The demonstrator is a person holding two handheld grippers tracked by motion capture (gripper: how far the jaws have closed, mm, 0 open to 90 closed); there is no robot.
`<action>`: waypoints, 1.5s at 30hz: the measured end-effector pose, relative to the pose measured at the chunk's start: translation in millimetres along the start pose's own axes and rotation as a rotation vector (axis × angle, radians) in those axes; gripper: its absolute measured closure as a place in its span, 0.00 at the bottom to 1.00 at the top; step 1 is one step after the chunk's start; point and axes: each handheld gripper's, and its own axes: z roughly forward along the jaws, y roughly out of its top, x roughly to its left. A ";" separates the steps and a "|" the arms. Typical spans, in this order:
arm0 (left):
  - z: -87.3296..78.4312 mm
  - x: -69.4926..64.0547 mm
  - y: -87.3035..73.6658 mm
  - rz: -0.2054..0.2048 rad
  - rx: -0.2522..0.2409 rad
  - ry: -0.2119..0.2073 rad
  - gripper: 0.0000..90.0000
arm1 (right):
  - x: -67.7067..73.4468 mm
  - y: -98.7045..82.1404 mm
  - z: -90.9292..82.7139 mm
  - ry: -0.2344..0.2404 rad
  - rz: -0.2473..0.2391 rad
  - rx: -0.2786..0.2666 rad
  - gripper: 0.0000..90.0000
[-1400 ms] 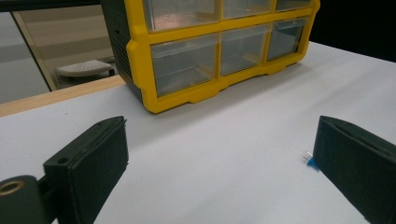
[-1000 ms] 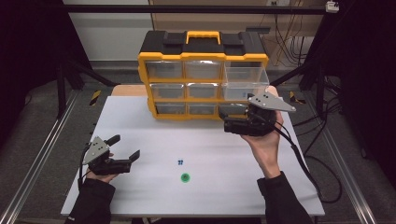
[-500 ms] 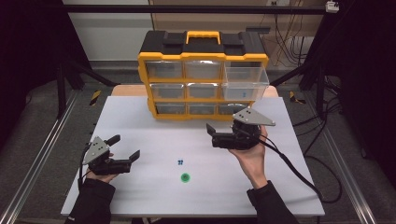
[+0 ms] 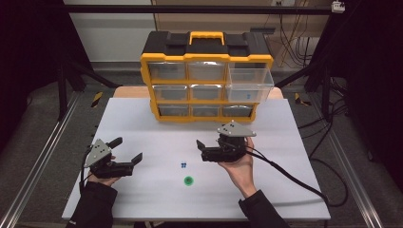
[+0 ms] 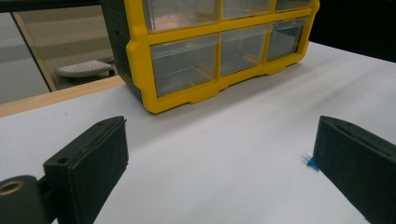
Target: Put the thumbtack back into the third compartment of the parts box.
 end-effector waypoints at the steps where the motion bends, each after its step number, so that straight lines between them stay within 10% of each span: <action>1: 0.0 0.0 0.0 0.000 0.000 0.000 0.03 | 1.4 -2.0 2.2 0.003 -0.003 0.006 0.02; 45: 0.5 0.9 -0.7 0.001 0.003 0.003 0.03 | 42.3 -74.2 84.0 0.052 -0.034 0.287 0.26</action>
